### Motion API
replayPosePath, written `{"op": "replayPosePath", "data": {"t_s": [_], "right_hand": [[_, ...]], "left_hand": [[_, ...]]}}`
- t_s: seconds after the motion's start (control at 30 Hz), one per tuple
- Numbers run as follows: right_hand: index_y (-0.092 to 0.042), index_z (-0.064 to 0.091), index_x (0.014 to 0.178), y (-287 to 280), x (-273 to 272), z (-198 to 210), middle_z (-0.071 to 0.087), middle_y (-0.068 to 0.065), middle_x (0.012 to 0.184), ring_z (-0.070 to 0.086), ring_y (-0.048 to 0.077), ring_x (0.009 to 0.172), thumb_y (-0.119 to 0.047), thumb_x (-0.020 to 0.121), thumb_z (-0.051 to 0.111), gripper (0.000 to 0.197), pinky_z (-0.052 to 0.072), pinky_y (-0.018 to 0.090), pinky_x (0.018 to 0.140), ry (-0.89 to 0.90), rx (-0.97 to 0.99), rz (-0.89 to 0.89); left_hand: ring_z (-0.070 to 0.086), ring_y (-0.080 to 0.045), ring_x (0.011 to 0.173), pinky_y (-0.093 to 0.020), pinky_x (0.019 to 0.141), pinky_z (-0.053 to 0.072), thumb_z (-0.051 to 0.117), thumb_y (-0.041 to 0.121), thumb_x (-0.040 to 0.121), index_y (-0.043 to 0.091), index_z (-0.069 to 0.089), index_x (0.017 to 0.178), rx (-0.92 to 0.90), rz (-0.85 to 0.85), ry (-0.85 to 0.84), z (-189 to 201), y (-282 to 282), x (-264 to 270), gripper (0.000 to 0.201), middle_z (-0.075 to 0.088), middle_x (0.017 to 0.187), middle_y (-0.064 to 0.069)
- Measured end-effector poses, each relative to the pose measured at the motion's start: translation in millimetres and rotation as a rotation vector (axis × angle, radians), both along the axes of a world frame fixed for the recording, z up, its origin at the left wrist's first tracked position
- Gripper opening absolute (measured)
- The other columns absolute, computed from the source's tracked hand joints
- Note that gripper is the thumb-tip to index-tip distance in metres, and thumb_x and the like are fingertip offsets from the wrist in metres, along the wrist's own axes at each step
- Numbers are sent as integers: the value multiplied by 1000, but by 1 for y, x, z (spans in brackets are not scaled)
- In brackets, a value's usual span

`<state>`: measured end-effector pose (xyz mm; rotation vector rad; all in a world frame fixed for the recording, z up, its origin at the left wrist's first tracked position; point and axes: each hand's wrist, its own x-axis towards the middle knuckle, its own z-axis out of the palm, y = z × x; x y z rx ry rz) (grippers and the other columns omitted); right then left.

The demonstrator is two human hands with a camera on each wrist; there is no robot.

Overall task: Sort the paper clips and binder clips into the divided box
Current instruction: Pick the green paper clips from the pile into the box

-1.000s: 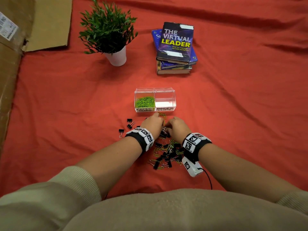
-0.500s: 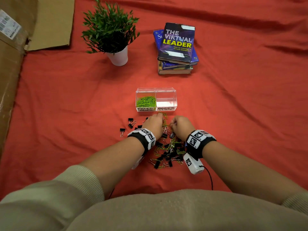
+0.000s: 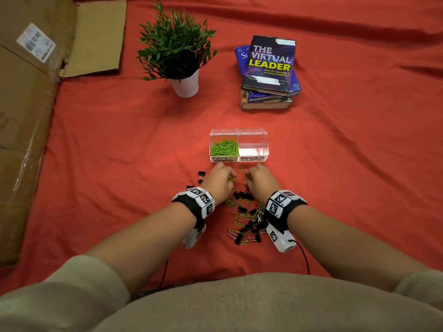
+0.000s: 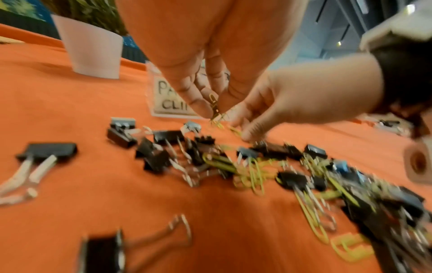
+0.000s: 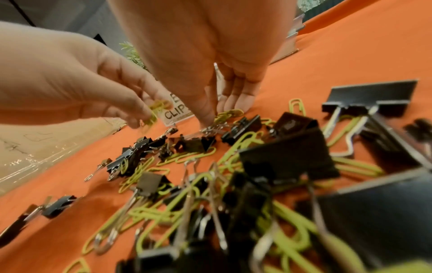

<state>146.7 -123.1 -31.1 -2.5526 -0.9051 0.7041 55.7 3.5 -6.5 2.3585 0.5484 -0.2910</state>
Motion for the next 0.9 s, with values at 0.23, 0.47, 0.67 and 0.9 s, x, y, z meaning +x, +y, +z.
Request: {"op": "replayPosePath", "data": {"t_s": [0.23, 0.47, 0.67, 0.9], "right_hand": [[-1, 59, 100, 4, -7, 2, 55, 12, 107, 54, 26, 100, -2, 87, 55, 14, 45, 29, 88, -23, -92, 41], [-2, 54, 105, 2, -4, 4, 54, 11, 108, 50, 26, 102, 6, 84, 49, 23, 41, 29, 89, -16, -125, 147], [-12, 55, 89, 19, 16, 47, 57, -4, 78, 53, 13, 68, -9, 93, 48, 8, 41, 18, 56, 195, 161, -51], [-1, 61, 96, 75, 45, 68, 65, 15, 96, 62, 29, 89, -6, 92, 46, 17, 51, 37, 79, 53, 28, 69]], "left_hand": [[53, -15, 85, -28, 84, 50, 53, 3, 88, 11, 64, 105, 14, 117, -179, 30, 37, 27, 22, 48, 103, 0], [51, -24, 120, -33, 103, 42, 49, -2, 88, 11, 59, 117, 95, 23, -104, 31, 54, 50, 34, 53, 124, -6], [45, -17, 108, -30, 94, 40, 55, 10, 87, 16, 61, 107, 258, -73, -216, 18, 30, 18, 22, 53, 108, 0], [49, -26, 104, -36, 89, 41, 49, 10, 89, 12, 66, 104, 300, -315, -51, -12, 3, -5, 23, 60, 110, -5]]}}
